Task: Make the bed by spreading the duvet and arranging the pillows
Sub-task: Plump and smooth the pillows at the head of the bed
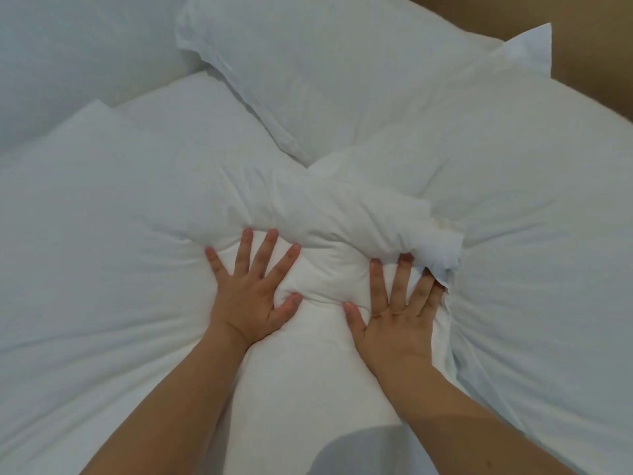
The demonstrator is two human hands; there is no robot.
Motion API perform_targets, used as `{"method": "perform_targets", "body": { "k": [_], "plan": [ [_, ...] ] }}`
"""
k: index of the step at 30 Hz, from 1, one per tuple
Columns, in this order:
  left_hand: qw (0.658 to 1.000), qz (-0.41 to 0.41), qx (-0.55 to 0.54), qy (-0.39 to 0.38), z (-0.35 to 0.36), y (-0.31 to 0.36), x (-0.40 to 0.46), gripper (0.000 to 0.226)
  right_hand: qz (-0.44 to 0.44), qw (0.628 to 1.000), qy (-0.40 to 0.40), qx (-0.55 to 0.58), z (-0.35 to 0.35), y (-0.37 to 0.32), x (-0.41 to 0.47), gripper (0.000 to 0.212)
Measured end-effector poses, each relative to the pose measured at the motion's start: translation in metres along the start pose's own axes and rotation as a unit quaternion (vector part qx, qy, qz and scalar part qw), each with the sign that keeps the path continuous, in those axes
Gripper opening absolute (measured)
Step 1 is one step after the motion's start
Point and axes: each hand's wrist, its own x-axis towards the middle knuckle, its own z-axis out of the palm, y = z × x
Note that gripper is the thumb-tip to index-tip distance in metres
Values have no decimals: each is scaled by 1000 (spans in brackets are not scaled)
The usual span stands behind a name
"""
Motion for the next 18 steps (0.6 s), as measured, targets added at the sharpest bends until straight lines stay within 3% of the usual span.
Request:
{"method": "perform_targets", "body": {
  "k": [4,6,8,10,12,15,18],
  "plan": [
    [986,-134,-63,-75,-33,32,-21,72,-63,996,-55,37,-50,13,-3,77],
    [960,-228,-122,-109,-59,69,-31,75,-124,989,-37,71,-90,39,3,67],
    [942,-268,-182,-87,-95,114,-35,79,-149,984,-1,97,-135,83,20,55],
    [949,-227,-213,-44,-128,162,-32,80,-125,988,5,93,-169,138,45,57],
    [956,-157,-246,-21,-158,207,-17,79,-38,995,-47,74,-189,192,70,72],
    [953,-126,-265,-74,-194,253,43,84,88,984,-156,23,-196,253,106,97],
    [970,-128,-153,-140,-201,257,117,109,137,957,-251,52,-194,281,140,132]
  ]
}}
